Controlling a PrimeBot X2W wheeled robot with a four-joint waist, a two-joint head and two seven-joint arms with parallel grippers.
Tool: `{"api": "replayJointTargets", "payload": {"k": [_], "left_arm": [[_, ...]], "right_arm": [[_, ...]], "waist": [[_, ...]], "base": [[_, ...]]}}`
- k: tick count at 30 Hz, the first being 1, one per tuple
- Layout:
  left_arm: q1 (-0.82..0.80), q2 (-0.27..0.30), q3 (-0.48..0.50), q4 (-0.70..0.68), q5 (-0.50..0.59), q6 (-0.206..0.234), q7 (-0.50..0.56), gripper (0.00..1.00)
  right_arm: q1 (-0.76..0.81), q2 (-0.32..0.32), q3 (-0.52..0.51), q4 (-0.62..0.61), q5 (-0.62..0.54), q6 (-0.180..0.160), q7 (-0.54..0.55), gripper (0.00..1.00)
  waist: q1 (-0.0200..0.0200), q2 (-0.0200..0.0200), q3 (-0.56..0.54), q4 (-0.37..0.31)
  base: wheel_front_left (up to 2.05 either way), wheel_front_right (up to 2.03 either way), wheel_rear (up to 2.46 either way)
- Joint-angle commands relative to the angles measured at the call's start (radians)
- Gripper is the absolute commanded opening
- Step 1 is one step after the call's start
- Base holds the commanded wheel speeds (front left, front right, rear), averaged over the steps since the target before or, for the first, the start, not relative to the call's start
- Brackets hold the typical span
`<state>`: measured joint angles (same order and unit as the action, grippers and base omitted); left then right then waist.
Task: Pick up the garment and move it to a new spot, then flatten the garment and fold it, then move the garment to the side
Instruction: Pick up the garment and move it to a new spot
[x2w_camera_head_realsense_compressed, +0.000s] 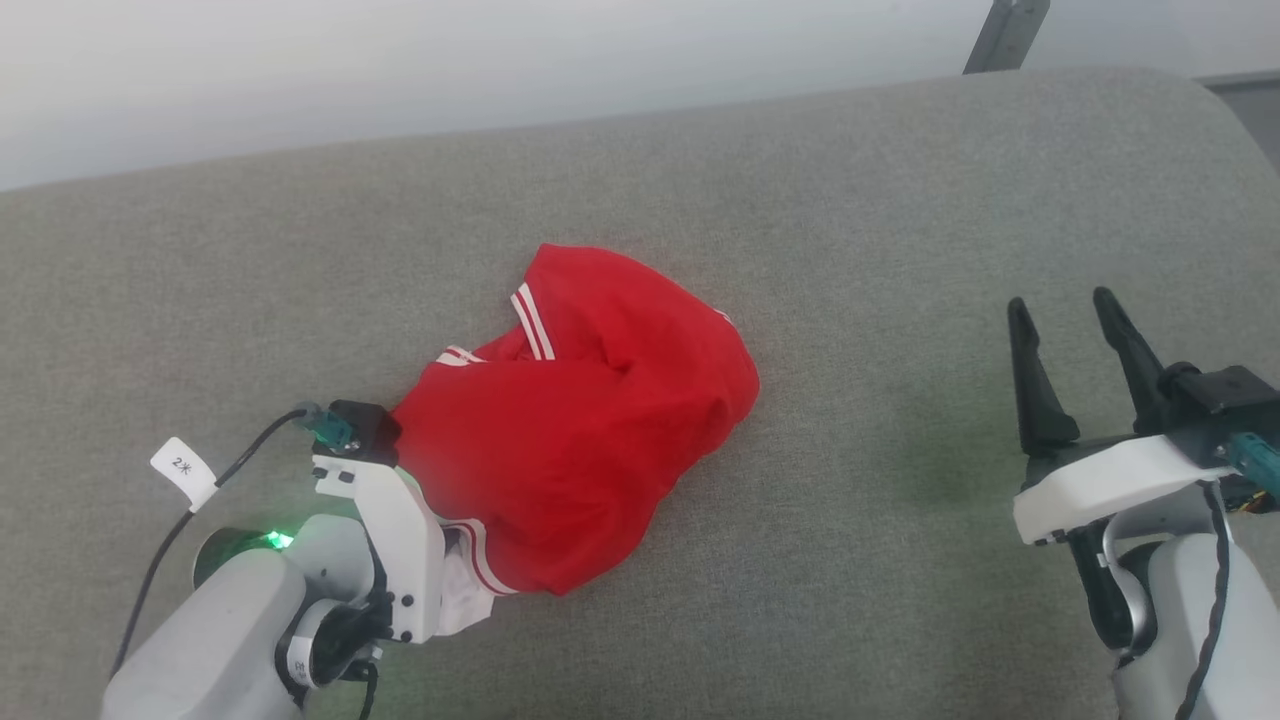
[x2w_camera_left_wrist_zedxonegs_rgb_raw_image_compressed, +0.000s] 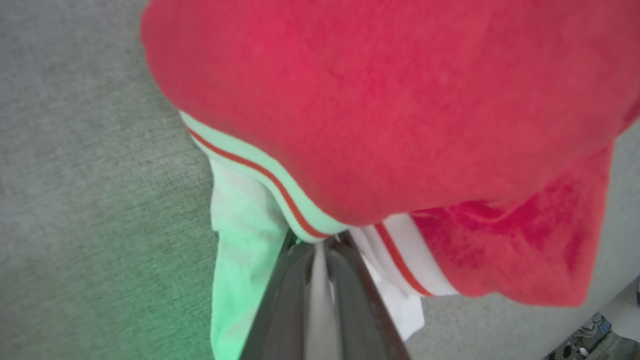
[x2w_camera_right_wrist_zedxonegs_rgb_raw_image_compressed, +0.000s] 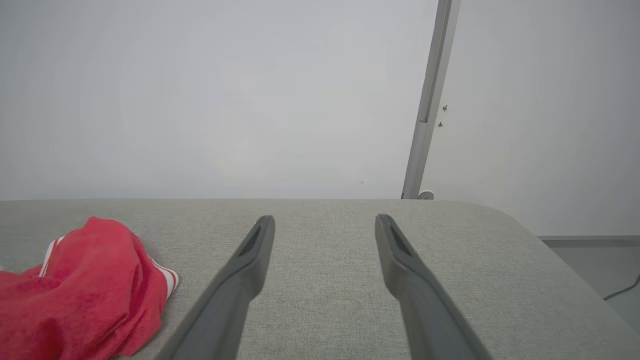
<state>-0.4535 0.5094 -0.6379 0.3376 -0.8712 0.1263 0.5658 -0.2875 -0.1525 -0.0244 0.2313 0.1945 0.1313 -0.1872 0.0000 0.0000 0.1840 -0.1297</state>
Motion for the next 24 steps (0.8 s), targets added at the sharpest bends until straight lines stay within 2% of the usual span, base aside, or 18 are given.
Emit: {"api": "replayJointTargets", "payload": {"k": [1,2,3,4,9,14,24], "left_arm": [[0.012,-0.005,-0.016,0.067,0.000,-0.016,-0.006,0.34],[0.006,-0.008,-0.015,0.081,-0.003,-0.027,-0.012,0.77],[0.006,-0.008,-0.015,0.081,-0.003,-0.027,-0.012,0.77],[0.002,-0.012,-0.011,0.090,-0.010,-0.038,-0.018,1.00],[-0.022,0.003,0.007,0.089,-0.015,-0.070,-0.050,1.00],[0.005,0.038,0.037,0.026,-0.022,-0.059,-0.087,1.00],[0.139,0.133,0.140,-0.136,0.001,-0.046,-0.328,1.00]], "right_arm": [[-0.003,-0.002,0.007,0.002,0.003,-0.001,0.002,1.00],[-0.002,-0.004,0.008,0.003,0.003,-0.001,0.003,1.00],[-0.002,-0.004,0.008,0.003,0.003,-0.001,0.003,1.00],[0.000,-0.005,0.008,0.004,0.004,-0.001,0.005,1.00],[0.018,-0.010,0.011,0.009,0.005,-0.001,0.009,1.00],[0.041,-0.011,0.016,0.010,0.016,-0.001,0.009,1.00],[0.080,-0.024,0.022,0.014,0.031,-0.001,0.014,1.00]], "waist": [[0.0000,0.0000,-0.012,0.002],[0.0000,0.0000,-0.018,0.004],[0.0000,0.0000,-0.018,0.004],[0.0000,0.0000,-0.025,0.007],[0.0000,0.0000,-0.069,0.023],[0.0000,0.0000,-0.129,0.042],[0.0000,0.0000,-0.207,0.079]], "base": [[0.00,0.00,0.00],[0.00,0.00,0.00],[0.00,0.00,0.00],[0.00,0.00,0.00],[0.00,0.00,0.00],[0.00,0.00,0.00],[0.00,0.00,0.00]]}}
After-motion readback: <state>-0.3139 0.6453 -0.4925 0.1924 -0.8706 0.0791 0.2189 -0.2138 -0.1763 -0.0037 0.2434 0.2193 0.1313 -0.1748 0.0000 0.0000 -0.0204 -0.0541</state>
